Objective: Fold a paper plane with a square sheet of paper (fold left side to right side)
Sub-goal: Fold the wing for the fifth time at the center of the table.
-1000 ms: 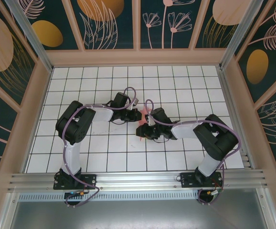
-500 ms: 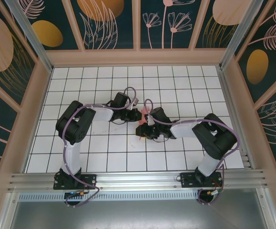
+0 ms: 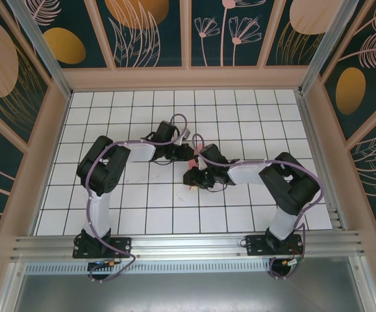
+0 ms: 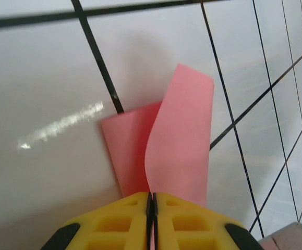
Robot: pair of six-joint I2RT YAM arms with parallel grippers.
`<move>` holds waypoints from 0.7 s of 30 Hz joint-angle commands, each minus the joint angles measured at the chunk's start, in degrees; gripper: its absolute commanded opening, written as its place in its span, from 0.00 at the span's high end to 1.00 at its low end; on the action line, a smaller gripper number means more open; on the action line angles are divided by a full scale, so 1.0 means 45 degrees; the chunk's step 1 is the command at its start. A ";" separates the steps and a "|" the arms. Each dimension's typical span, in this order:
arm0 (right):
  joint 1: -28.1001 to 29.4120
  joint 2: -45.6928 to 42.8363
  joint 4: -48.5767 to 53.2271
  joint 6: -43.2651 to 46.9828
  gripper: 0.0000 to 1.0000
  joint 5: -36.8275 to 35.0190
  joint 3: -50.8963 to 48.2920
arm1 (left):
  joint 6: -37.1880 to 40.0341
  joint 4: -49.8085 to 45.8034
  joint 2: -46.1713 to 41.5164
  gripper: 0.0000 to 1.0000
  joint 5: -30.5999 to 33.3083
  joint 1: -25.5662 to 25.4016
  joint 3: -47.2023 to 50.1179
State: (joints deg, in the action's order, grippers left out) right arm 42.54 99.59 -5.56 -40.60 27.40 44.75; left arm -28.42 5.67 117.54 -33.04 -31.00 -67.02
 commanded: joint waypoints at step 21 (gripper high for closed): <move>-0.2410 -0.3669 -0.0533 0.1276 0.58 0.1239 -0.1141 | 0.0449 0.0173 0.1243 0.94 0.0262 0.0174 0.0069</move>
State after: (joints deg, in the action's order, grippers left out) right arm 34.92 86.52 -6.09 -36.45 30.37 41.80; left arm -27.03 6.04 119.81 -33.45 -30.30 -67.79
